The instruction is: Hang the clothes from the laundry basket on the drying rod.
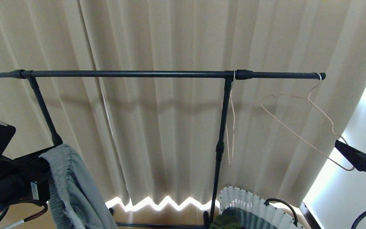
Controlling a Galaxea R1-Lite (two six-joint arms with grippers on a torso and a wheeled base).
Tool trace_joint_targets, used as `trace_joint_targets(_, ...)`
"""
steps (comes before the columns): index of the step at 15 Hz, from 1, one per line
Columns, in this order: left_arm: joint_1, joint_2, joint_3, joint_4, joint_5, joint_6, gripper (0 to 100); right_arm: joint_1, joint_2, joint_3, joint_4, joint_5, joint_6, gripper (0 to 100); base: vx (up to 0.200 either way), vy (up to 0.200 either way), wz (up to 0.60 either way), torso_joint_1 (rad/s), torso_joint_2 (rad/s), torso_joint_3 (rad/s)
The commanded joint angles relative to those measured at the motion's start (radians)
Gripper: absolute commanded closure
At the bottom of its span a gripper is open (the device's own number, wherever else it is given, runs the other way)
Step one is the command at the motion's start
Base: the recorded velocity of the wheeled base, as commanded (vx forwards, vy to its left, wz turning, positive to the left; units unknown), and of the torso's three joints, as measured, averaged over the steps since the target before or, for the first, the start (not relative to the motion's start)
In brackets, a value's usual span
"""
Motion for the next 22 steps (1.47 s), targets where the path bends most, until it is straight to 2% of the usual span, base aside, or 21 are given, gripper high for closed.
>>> trace_joint_targets(1,-0.003,-0.006,0.005,-0.001,0.0,0.008,100,-0.044,0.023,-0.008,-0.002,0.0,-0.002,0,0.0,0.0,0.0,0.0,0.0,0.0)
trace_joint_targets(3,-0.045,-0.008,0.008,-0.001,0.0,0.027,100,-0.102,0.04,-0.069,0.002,0.006,-0.008,0,0.0,0.0,0.0,0.0,0.0,0.0)
trace_joint_targets(7,-0.102,-0.008,0.007,-0.001,0.0,0.033,100,-0.121,0.115,-0.13,0.014,0.009,-0.039,0,0.0,0.0,0.0,0.0,0.0,0.0)
trace_joint_targets(8,-0.128,-0.011,-0.001,-0.004,0.0,0.033,100,-0.15,0.201,-0.19,0.044,0.012,-0.061,0,0.0,0.0,0.0,0.0,0.0,0.0)
trace_joint_targets(10,-0.14,-0.02,-0.002,-0.022,0.0,0.033,100,-0.153,0.262,-0.273,0.166,0.023,-0.057,0,0.0,0.0,0.0,0.0,0.0,0.0)
trace_joint_targets(11,-0.148,-0.035,-0.002,-0.03,0.0,0.033,100,-0.156,0.293,-0.347,0.314,0.061,-0.054,0,0.0,0.0,0.0,0.0,0.0,0.0)
trace_joint_targets(13,-0.169,-0.055,-0.001,-0.03,0.0,0.033,100,-0.156,0.322,-0.439,0.447,0.116,-0.054,0,0.0,0.0,0.0,0.0,0.0,0.0)
trace_joint_targets(14,-0.183,-0.061,0.001,-0.03,0.0,0.034,100,-0.164,0.353,-0.466,0.475,0.118,-0.053,0,0.0,0.0,0.0,0.0,0.0,0.0)
trace_joint_targets(19,-0.194,-0.083,0.005,-0.03,0.0,0.045,100,-0.282,0.474,-0.523,0.47,0.118,-0.041,0,0.0,0.0,0.0,0.0,0.0,0.0)
trace_joint_targets(22,-0.194,-0.081,0.005,-0.03,0.0,0.045,100,-0.306,0.555,-0.563,0.467,0.136,0.019,0,0.0,0.0,0.0,0.0,0.0,0.0)
